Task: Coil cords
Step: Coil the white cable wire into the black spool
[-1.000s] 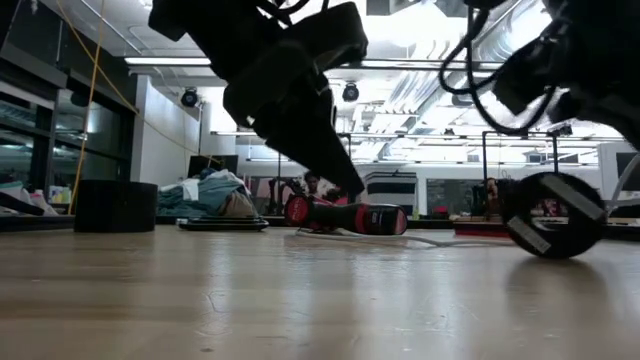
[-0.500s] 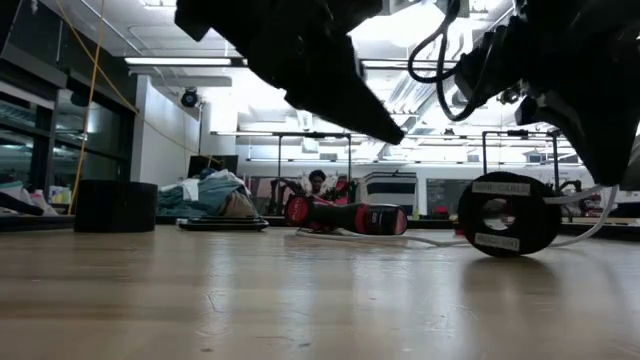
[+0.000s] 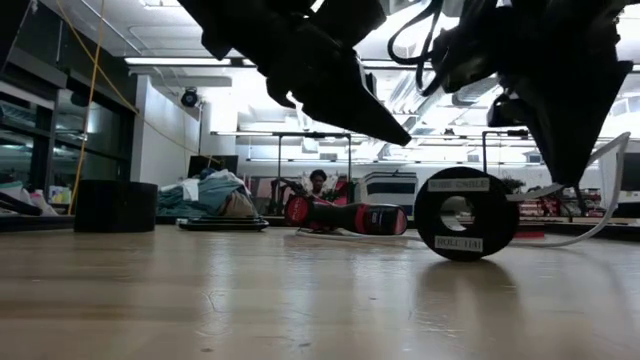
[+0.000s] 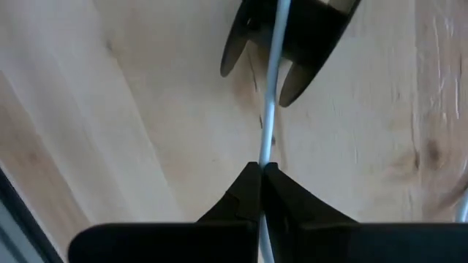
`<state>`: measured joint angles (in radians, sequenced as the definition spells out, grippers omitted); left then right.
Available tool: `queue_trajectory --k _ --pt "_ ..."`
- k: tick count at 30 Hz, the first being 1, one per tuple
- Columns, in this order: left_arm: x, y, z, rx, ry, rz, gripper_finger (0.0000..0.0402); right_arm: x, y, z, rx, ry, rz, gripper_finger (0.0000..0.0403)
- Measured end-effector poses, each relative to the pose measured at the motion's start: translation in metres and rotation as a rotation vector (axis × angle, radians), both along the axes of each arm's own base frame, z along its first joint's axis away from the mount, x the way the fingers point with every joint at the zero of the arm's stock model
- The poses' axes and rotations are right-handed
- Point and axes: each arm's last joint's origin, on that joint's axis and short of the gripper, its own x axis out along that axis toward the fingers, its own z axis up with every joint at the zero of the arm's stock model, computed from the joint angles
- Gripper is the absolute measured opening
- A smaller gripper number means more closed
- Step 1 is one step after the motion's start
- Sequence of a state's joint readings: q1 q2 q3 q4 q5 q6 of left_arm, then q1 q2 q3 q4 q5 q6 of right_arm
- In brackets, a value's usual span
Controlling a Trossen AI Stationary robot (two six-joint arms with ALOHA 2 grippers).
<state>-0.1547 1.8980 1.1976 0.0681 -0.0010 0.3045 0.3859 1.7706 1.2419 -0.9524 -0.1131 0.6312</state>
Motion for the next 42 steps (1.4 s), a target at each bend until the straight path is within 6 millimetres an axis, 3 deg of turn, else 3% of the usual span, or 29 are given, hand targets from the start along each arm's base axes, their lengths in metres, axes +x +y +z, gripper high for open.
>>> queue_trajectory --k 15,42 --pt "-0.010 -0.026 -0.006 -0.003 0.078 -0.087 0.0109 0.002 -0.004 0.000 -0.164 -0.084 0.362 0.0000" --pt "-0.005 -0.029 -0.020 -0.079 0.090 0.077 0.0109 0.009 -0.013 0.000 -0.163 -0.117 0.345 0.0000"
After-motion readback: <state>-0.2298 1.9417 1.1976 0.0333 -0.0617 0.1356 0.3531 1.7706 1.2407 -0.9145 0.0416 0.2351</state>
